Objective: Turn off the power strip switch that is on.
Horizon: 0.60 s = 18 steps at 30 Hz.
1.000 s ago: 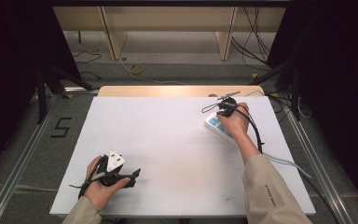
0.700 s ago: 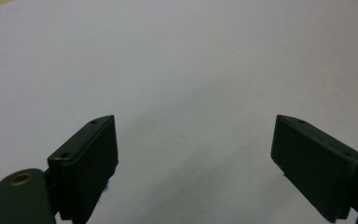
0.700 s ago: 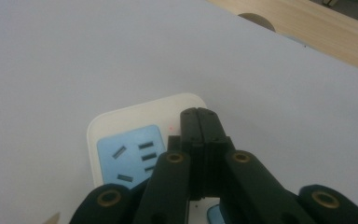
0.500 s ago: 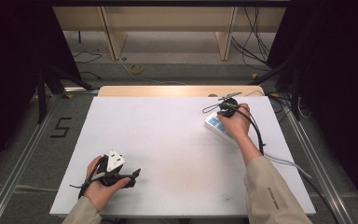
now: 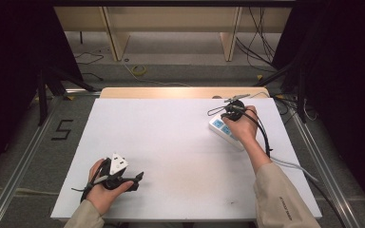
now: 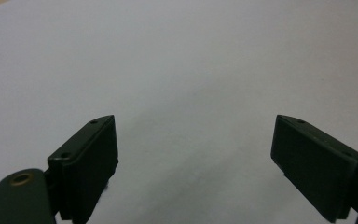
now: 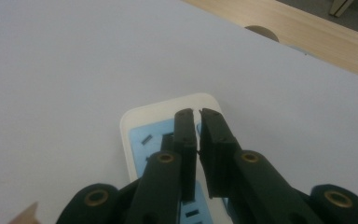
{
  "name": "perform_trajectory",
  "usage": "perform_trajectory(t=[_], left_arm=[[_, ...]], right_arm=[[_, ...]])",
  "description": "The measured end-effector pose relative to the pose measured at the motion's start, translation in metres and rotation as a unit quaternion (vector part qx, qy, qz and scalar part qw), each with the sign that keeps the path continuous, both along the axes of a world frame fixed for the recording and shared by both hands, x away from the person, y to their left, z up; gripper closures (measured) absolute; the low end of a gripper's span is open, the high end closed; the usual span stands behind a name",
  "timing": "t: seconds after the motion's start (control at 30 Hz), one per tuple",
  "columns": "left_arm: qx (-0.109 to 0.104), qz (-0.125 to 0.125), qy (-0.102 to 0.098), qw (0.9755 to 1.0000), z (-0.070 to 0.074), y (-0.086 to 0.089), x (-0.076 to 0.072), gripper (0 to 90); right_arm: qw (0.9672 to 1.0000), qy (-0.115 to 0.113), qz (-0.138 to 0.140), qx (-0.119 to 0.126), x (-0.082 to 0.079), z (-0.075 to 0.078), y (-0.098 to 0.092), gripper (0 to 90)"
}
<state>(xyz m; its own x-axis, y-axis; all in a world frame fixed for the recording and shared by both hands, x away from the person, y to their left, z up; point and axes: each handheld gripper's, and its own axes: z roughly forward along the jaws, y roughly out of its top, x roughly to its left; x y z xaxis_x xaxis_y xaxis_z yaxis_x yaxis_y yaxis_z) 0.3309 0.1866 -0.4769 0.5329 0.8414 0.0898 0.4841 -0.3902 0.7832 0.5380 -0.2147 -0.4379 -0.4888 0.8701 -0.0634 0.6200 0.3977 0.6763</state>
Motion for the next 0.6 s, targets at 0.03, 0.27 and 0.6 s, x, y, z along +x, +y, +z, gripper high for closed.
perform_trajectory(t=[0.03,0.27,0.6], left_arm=[[0.000,0.001,0.000,1.0000,0.000,0.000,0.000,14.5],[0.001,0.001,0.000,1.0000,0.000,0.000,0.000,14.4],[-0.002,0.003,0.002,1.0000,-0.001,0.000,0.000,14.5]], right_arm=[[1.0000,-0.002,0.001,-0.001,-0.001,0.000,0.000,84.8],[1.0000,0.001,0.003,0.008,-0.010,0.002,-0.004,79.3],[0.9997,0.003,0.012,0.020,-0.028,0.004,-0.014,74.2]])
